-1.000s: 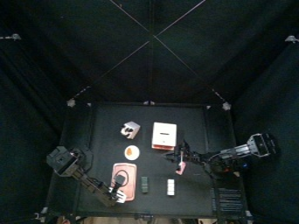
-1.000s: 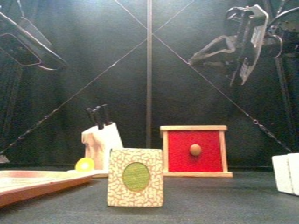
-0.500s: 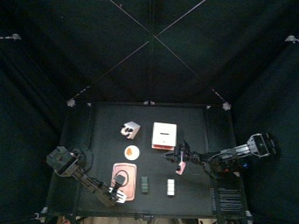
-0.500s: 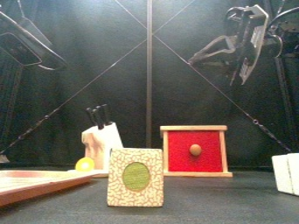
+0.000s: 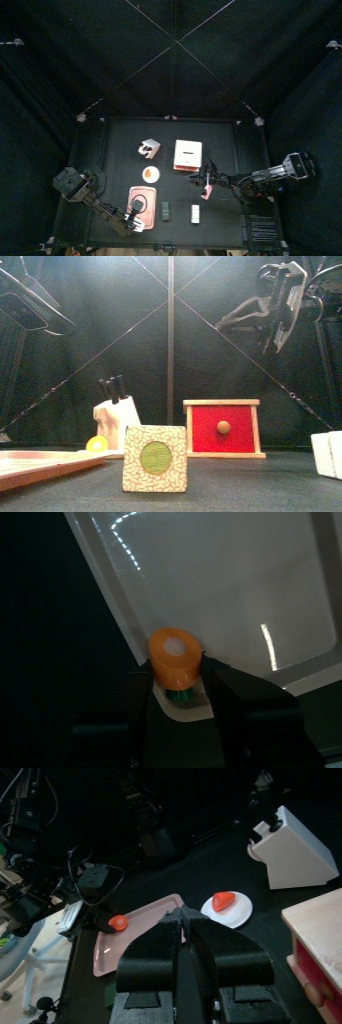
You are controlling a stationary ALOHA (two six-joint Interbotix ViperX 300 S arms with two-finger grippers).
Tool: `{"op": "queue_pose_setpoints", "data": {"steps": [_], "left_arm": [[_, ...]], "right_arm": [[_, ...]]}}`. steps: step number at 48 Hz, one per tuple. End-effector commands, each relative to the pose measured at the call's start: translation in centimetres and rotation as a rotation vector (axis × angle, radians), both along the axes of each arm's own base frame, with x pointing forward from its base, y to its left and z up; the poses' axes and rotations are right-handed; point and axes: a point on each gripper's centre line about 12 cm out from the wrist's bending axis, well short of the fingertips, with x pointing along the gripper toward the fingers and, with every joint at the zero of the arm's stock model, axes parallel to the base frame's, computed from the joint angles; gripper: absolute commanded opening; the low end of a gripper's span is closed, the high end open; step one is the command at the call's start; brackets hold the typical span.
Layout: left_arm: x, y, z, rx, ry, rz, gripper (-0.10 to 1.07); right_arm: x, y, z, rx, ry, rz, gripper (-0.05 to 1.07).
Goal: Grab carrot top
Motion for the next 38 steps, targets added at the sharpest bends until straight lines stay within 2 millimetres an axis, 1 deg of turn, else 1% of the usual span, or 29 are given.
{"op": "queue_pose_setpoints", "data": {"steps": [1,12,38], "left_arm": [[0.76,-0.32,1.79,-0.029,-0.05,-0.003,0.53],[1.0,-0.26,2.27,-0.025,-0.071,-0.018,0.53],[1.21,-0.08,2.1,-0.004,-0.077,-0.042,0.53]], "right_arm": [[0.08,-0.03,0.69,0.002,-0.027,-0.003,0.51],[0.05,0.06,0.63,0.001,-0.025,0.0,0.51],[0.05,0.02,0.64,0.0,-0.025,-0.001,0.51]]}}
